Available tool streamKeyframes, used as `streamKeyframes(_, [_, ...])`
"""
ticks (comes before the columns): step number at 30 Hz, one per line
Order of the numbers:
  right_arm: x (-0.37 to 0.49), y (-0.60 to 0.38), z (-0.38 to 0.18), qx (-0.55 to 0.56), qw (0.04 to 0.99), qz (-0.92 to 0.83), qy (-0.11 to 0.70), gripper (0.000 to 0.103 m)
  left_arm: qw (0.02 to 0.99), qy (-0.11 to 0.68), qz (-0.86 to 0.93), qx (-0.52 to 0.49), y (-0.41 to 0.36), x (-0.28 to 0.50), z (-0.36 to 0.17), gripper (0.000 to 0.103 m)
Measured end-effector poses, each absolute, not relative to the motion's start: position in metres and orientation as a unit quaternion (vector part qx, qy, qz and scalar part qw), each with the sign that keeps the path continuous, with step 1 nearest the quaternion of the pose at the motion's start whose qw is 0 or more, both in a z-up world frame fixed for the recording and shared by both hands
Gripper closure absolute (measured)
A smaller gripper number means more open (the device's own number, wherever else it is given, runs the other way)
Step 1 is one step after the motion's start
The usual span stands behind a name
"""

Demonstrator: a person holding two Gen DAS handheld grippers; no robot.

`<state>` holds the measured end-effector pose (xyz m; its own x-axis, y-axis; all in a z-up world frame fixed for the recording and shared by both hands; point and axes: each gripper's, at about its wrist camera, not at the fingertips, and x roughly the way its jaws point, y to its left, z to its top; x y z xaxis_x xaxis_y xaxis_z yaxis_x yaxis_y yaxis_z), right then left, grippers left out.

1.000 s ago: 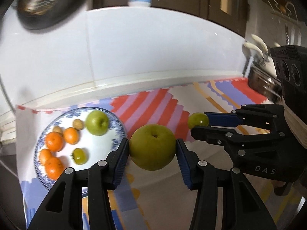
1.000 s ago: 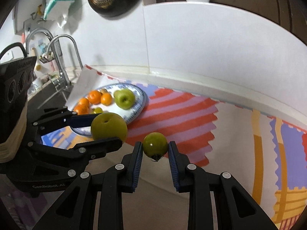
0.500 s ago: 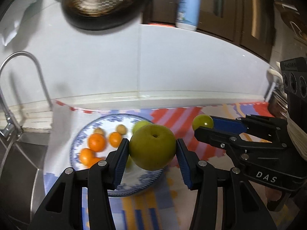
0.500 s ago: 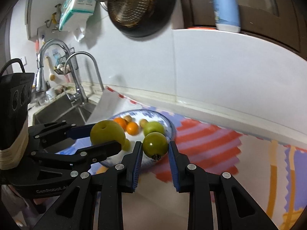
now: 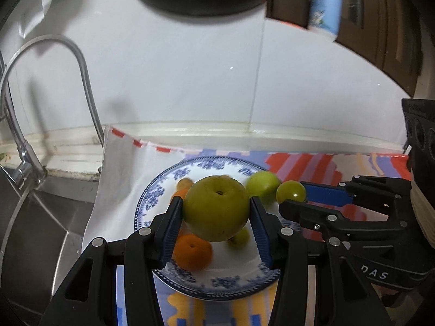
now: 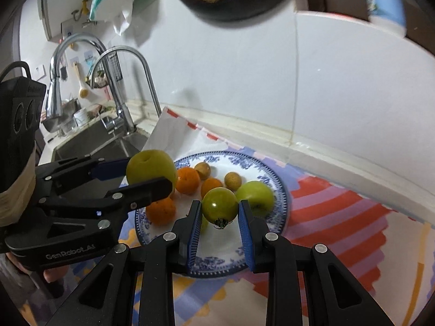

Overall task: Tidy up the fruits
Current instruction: 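Carry the apple with the left gripper while the right gripper carries the lime to the plate, then release the apple and lime on the plate and withdraw both grippers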

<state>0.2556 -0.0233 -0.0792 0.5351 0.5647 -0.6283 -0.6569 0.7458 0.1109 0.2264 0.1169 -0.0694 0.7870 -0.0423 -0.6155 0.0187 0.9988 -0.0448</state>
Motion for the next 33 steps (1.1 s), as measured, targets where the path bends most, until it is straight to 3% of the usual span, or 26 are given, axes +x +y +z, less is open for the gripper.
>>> streamKeyframes(12, [0.275,-0.004,-0.102,-0.086,0.863,0.355,0.350,0.075,0.935,0.353,-0.015,-0.022,0.129,0.245,-0.093,0.054])
streamKeyframes(27, [0.265,-0.025,-0.088,-0.081,0.883,0.319,0.336,0.069,0.945,0.327,-0.006,-0.008,0.118,0.228,-0.074,0.052])
streamKeyframes(33, [0.241,-0.042,-0.070,-0.080,0.903,0.290,0.308,0.056,0.952,0.306,0.009,-0.008,0.108,0.200,-0.056,0.043])
